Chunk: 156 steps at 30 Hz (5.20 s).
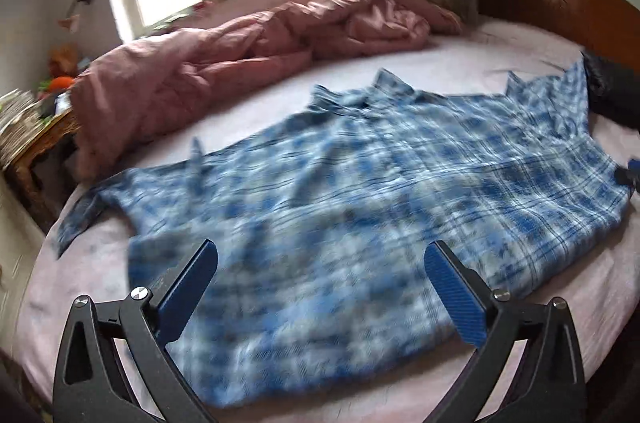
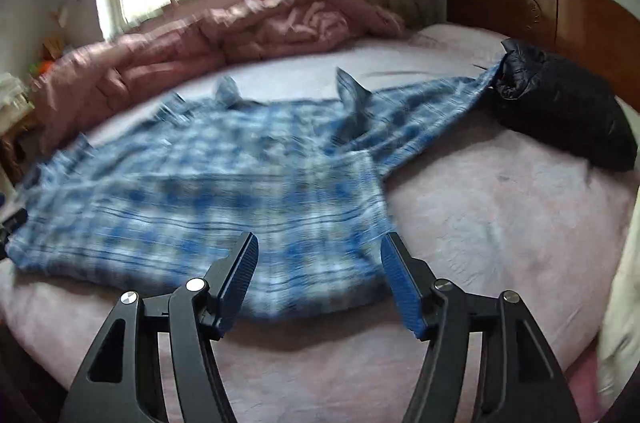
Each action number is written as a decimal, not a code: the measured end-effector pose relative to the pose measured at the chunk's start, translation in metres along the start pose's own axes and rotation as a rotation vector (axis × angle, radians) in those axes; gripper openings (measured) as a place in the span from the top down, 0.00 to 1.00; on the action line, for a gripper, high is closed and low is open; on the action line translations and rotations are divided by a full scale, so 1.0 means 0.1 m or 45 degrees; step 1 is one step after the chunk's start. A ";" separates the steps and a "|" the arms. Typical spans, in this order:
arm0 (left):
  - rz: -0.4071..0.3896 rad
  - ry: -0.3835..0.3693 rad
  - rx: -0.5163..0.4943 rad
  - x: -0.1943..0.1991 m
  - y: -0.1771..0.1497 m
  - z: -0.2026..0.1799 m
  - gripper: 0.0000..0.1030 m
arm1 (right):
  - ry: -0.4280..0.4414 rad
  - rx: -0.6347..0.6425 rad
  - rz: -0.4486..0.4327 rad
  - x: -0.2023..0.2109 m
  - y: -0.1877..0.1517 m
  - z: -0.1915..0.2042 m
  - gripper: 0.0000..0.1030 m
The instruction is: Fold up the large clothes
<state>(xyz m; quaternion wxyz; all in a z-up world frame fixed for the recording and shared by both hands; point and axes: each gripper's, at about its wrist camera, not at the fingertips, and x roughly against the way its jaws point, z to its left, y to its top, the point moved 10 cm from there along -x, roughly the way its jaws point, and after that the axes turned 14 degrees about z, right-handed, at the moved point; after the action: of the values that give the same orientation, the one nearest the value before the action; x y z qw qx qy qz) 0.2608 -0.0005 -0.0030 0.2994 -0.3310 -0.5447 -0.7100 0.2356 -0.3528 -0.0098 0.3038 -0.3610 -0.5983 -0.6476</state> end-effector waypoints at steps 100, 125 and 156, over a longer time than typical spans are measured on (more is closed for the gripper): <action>-0.007 -0.117 0.541 -0.81 -0.05 0.80 0.08 | 0.596 -1.236 -0.096 -0.82 0.24 -0.88 0.55; -0.189 -0.267 0.294 -0.40 0.11 0.34 0.70 | 0.690 0.023 -0.049 -0.53 0.77 1.58 0.92; 0.417 -0.713 0.413 -1.29 0.90 -1.13 0.49 | -0.215 0.215 0.072 -0.93 0.87 -0.24 0.34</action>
<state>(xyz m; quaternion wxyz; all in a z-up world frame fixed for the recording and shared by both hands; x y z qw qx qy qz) 0.3929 -0.1221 -0.0748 0.2970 -0.5437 -0.6509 -0.4387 0.3568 -0.3890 -0.0389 0.2999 -0.4041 -0.6638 -0.5533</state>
